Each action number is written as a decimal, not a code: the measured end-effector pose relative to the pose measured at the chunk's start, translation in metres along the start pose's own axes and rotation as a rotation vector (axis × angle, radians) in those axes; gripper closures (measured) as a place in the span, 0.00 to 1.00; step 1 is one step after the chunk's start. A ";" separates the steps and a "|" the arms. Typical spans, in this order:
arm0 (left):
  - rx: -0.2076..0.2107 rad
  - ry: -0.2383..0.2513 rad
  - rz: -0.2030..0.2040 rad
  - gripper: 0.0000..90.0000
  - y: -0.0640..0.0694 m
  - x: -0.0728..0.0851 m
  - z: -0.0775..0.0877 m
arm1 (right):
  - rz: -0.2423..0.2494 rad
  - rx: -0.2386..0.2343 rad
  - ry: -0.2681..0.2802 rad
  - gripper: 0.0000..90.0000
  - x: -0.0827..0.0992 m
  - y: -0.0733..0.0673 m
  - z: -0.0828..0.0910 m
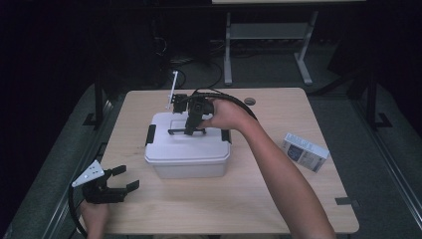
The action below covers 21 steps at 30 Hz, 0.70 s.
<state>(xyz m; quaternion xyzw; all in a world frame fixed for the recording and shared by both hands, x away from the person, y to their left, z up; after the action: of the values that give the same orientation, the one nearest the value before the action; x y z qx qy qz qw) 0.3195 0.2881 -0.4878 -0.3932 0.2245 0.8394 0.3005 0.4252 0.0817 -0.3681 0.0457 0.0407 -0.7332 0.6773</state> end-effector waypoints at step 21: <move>0.002 0.005 0.006 0.15 -0.001 -0.001 0.000 | 0.015 -0.008 0.017 0.92 0.000 0.014 0.004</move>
<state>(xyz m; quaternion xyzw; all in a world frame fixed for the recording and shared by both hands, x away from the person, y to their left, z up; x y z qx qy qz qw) 0.3211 0.2887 -0.4875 -0.3945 0.2272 0.8392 0.2975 0.4391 0.0800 -0.3640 0.0495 0.0490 -0.7274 0.6827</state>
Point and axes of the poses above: each handheld gripper's, and its own axes: z roughly backward along the jaws, x roughly out of its underside, y roughly to its right, the point moved 10 cm from there along -z, roughly forward along the jaws, and after that the axes turned 11 degrees about -y, right-handed, at the moved point
